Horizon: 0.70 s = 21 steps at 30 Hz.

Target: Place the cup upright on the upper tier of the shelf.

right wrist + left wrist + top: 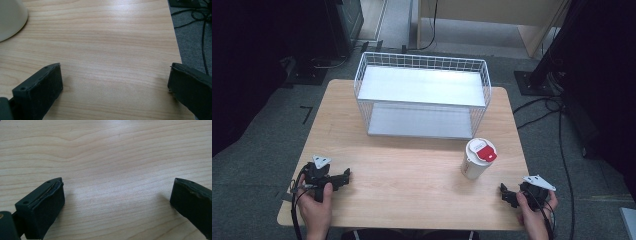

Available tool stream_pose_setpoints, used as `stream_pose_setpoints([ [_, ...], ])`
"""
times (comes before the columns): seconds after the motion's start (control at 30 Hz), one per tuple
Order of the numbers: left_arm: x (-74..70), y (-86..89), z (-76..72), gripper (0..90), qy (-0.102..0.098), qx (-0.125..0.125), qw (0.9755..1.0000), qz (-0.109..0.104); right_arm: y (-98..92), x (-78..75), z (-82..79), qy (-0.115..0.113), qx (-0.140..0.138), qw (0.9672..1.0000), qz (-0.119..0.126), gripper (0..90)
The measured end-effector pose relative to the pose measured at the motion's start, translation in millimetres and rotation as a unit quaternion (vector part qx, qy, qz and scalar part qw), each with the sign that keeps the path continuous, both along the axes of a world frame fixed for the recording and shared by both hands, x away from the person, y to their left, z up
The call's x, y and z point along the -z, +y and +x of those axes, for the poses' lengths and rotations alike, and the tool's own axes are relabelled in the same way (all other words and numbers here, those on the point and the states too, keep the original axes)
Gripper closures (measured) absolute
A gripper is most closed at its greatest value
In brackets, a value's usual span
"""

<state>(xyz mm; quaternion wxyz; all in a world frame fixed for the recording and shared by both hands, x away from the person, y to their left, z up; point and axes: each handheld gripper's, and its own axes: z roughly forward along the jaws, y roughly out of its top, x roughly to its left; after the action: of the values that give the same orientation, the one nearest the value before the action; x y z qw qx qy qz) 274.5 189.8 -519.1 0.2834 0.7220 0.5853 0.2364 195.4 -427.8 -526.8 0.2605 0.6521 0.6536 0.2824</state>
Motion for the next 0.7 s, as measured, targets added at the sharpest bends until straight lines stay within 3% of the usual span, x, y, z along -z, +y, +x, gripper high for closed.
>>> stream_pose_setpoints([
  [0.23, -0.1, 0.0, 0.1, 0.0, 0.0, 0.0, 1.0, 0.0, 2.4, -1.4, -2.7, -0.009, -0.009, 0.9999, -0.009, 0.0],
  [0.53, 0.0, 0.0, 0.0, 0.0, 0.0, 0.0, 1.0, 0.0, 21.2, -7.2, -2.7, -0.036, -0.042, 0.9982, 0.024, 0.0],
  [0.7, 0.0, 0.0, 0.0, 0.0, 0.0, 0.0, 1.0, 0.0, 37.9, -12.2, -1.7, -0.053, -0.066, 0.9957, 0.038, 0.0],
])
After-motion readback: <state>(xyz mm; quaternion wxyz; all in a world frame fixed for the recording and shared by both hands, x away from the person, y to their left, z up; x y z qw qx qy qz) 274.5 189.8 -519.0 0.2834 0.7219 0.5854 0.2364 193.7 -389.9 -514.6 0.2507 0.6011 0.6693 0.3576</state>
